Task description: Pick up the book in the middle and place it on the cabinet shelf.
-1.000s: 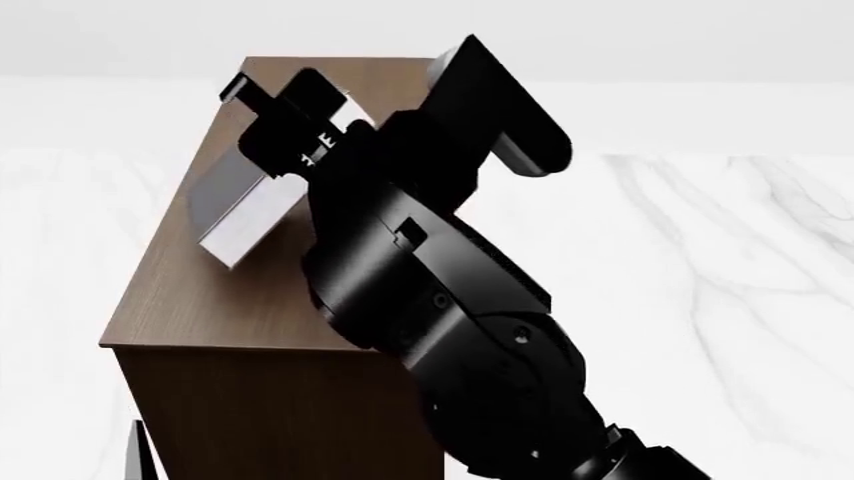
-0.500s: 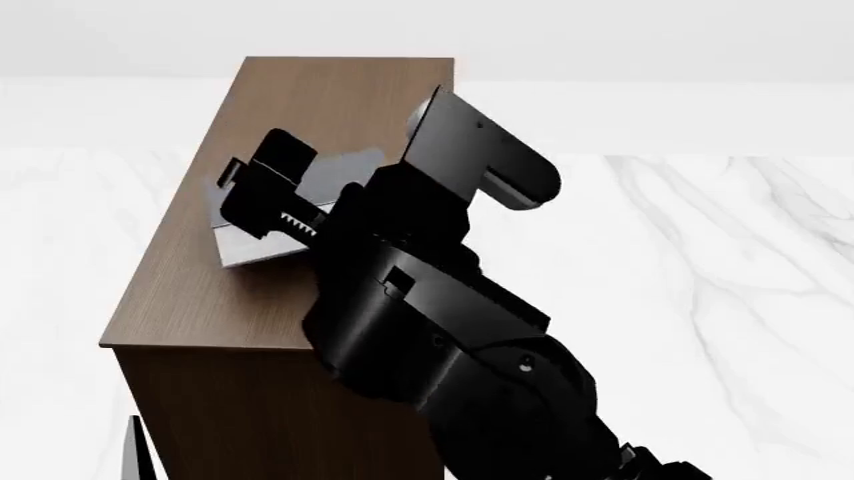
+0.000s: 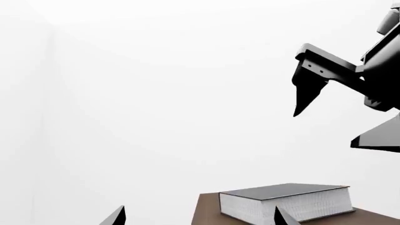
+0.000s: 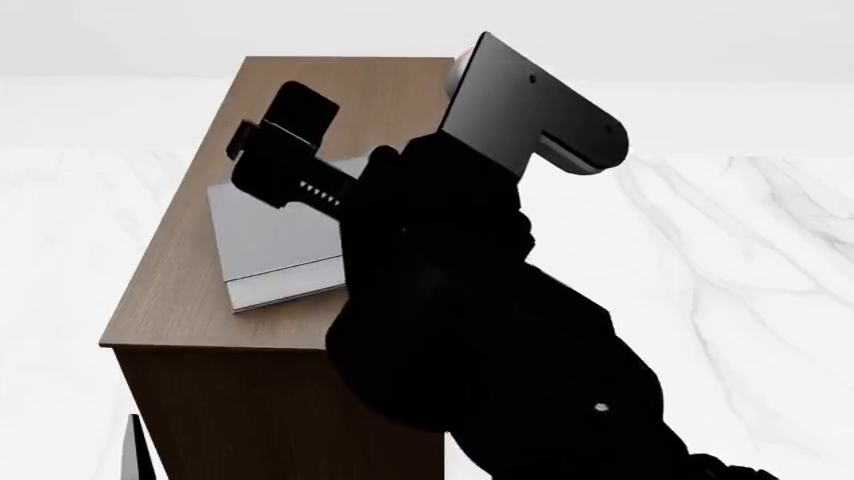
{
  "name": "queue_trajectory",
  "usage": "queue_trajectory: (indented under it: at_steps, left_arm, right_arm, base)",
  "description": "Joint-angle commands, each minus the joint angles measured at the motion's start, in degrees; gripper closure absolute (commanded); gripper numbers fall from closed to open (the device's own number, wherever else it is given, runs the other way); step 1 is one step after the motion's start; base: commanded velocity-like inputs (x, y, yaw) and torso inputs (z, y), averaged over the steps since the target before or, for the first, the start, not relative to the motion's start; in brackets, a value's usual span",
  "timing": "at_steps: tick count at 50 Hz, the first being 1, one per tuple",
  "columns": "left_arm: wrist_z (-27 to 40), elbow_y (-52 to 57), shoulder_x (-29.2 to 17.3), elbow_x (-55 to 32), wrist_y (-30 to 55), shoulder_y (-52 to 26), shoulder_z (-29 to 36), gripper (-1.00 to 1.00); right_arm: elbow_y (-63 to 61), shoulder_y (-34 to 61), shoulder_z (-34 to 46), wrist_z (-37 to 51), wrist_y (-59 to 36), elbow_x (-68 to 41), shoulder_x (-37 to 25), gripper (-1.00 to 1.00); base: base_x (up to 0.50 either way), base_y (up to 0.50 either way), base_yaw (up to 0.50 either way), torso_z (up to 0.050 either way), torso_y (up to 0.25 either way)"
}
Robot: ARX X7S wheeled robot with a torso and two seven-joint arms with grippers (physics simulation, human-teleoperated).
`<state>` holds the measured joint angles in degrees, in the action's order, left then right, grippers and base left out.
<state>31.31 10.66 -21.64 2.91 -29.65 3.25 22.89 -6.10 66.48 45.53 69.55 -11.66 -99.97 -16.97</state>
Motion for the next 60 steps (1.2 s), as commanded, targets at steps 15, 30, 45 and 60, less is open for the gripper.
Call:
queue_trajectory:
  at_steps: [15, 30, 45, 60]
  left_arm:
    - [0.4, 0.4, -0.32, 0.18, -0.03, 0.06, 0.34, -1.0]
    - [0.37, 4.04, -0.99, -0.36, 2.53, 0.61, 0.21, -1.0]
    - [0.73, 7.69, -1.65, -0.91, 4.95, -0.09, -0.86, -1.0]
    - [1.85, 14.75, -3.16, -2.52, 9.49, -2.07, -4.57, -1.0]
  right_arm:
    - [-11.93, -1.68, -3.42, 3.52, 1.19, -0.43, -7.14, -1.0]
    - [-20.4, -9.33, -6.63, -0.28, 3.14, 5.52, -19.1, -1.0]
    - [-25.06, -20.82, -6.72, -3.6, 5.55, 16.07, -29.51, -1.0]
    - [-25.21, -37.63, -4.01, -5.55, 15.47, 45.95, -34.1, -1.0]
  base:
    - [0.0, 0.0, 0.0, 0.0, 0.0]
    - [0.0, 0.0, 0.0, 0.0, 0.0]
    - [0.0, 0.0, 0.0, 0.0, 0.0]
    - [0.0, 0.0, 0.0, 0.0, 0.0]
